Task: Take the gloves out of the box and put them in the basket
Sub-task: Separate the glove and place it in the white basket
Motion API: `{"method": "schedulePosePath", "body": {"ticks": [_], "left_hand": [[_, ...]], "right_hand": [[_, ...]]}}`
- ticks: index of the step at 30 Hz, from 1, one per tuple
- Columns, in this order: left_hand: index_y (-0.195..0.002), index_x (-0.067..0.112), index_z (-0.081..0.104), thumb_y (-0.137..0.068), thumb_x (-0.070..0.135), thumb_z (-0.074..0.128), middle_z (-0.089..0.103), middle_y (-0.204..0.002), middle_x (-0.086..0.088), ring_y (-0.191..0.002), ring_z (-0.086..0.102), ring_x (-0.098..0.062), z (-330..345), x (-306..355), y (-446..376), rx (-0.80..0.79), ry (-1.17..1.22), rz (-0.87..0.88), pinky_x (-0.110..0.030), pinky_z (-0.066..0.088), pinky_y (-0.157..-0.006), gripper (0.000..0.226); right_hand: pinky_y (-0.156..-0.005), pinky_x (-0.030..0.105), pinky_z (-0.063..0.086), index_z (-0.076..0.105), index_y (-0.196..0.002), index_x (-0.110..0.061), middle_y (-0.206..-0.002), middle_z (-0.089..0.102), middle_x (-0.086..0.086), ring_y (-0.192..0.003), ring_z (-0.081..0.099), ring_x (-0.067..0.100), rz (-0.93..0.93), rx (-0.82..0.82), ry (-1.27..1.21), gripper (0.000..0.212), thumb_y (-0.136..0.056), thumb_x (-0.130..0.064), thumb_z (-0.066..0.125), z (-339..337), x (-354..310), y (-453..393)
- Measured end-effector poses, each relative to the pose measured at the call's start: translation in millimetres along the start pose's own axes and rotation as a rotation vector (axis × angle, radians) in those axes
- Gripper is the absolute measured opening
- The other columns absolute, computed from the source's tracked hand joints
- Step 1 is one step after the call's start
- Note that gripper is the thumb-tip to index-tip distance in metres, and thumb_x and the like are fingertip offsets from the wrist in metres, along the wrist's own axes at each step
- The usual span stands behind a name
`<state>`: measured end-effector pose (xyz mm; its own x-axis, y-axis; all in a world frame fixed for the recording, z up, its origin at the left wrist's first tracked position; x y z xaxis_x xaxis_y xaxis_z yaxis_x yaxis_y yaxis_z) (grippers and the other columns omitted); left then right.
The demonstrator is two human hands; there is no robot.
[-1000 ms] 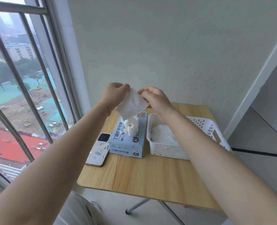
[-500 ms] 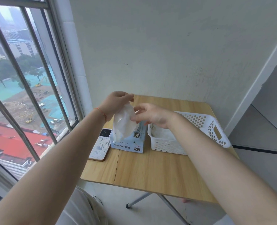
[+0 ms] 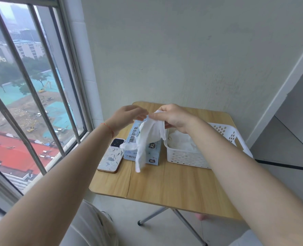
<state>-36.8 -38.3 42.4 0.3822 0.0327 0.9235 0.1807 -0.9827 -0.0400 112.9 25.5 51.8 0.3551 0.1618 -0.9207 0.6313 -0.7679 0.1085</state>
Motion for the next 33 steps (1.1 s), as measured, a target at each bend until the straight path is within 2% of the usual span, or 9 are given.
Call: {"method": "schedulePosePath", "body": {"ticks": [4,7,10,14,18,22,25,30,33], "left_hand": [[-0.099,0.022,0.072,-0.070,0.028,0.075,0.074,-0.102,0.000,-0.099,0.068,-0.016,14,1,-1,-0.091,-0.080,0.041,-0.030,0.051,-0.091,0.030],[-0.092,0.020,0.072,-0.081,0.017,0.077,0.070,-0.087,-0.004,-0.080,0.063,-0.015,10,0,-2,-0.012,-0.115,0.051,-0.034,0.051,-0.084,0.011],[-0.096,0.012,0.074,-0.084,0.016,0.076,0.070,-0.095,-0.019,-0.081,0.063,-0.019,4,-5,1,-0.015,-0.078,-0.006,-0.040,0.055,-0.087,0.013],[-0.088,0.002,0.063,-0.085,0.014,0.074,0.054,-0.084,-0.014,-0.077,0.052,-0.024,11,-6,14,-0.282,0.046,-0.113,-0.033,0.054,-0.077,0.017],[-0.091,0.004,0.067,-0.086,0.026,0.059,0.063,-0.087,-0.011,-0.078,0.061,-0.022,19,2,30,-0.468,0.262,-0.135,-0.031,0.051,-0.076,0.024],[-0.082,0.006,0.060,-0.081,0.025,0.061,0.054,-0.080,-0.011,-0.071,0.052,-0.021,12,-9,23,-0.243,0.539,-0.215,-0.032,0.041,-0.071,0.019],[-0.092,-0.002,0.069,-0.080,0.027,0.069,0.065,-0.091,-0.017,-0.080,0.062,-0.025,3,-27,13,-0.080,0.317,-0.203,-0.040,0.049,-0.082,0.032],[-0.092,0.009,0.073,-0.088,0.026,0.071,0.073,-0.091,-0.010,-0.086,0.068,-0.022,4,-29,11,-0.038,0.193,-0.127,-0.037,0.056,-0.086,0.017],[-0.083,0.016,0.069,-0.076,0.035,0.080,0.069,-0.090,-0.007,-0.085,0.062,-0.020,8,-24,12,-0.099,0.225,-0.077,-0.036,0.050,-0.086,0.023]], "right_hand": [[-0.068,0.029,0.052,0.059,-0.091,-0.013,-0.083,0.069,0.003,-0.074,0.066,0.018,0.005,0.005,-0.044,0.026,-0.080,-0.027,0.079,4,-4,3],[-0.069,0.029,0.051,0.062,-0.094,-0.013,-0.084,0.068,0.002,-0.072,0.065,0.016,0.018,-0.023,-0.003,0.025,-0.079,-0.022,0.079,1,-5,6],[-0.064,0.028,0.050,0.063,-0.095,-0.011,-0.086,0.068,0.006,-0.074,0.064,0.019,0.027,-0.040,-0.002,0.016,-0.083,-0.014,0.074,-4,-7,10],[-0.068,0.027,0.054,0.067,-0.094,-0.004,-0.087,0.070,0.009,-0.078,0.067,0.021,-0.006,-0.018,-0.167,0.012,-0.085,-0.009,0.071,-15,-15,12],[-0.073,0.030,0.053,0.068,-0.092,-0.005,-0.084,0.068,0.009,-0.076,0.064,0.020,-0.011,-0.069,-0.268,0.009,-0.087,-0.013,0.070,-12,-23,16],[-0.059,0.022,0.055,0.067,-0.091,-0.008,-0.079,0.070,0.005,-0.068,0.066,0.016,0.007,0.031,-0.257,0.011,-0.086,-0.016,0.072,-14,-24,17],[-0.066,0.026,0.053,0.069,-0.100,-0.004,-0.088,0.071,0.007,-0.076,0.067,0.019,-0.013,0.151,-0.112,0.028,-0.083,-0.024,0.077,-23,-19,14],[-0.073,0.030,0.046,0.068,-0.087,-0.014,-0.088,0.065,0.007,-0.080,0.059,0.018,-0.037,0.220,0.072,0.015,-0.087,-0.028,0.071,-27,-16,11],[-0.072,0.027,0.042,0.067,-0.090,-0.014,-0.087,0.059,0.003,-0.079,0.053,0.015,-0.070,0.219,0.147,0.015,-0.092,-0.028,0.064,-23,-20,9]]}}
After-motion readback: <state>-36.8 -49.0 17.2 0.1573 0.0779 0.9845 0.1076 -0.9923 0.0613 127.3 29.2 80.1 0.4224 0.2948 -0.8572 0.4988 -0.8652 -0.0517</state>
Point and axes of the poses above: each hand's wrist, its own y-axis away from the middle knuckle, its own z-axis out of the palm, x = y × z, the point moved 7 cm from there along -y, towards the middle knuckle
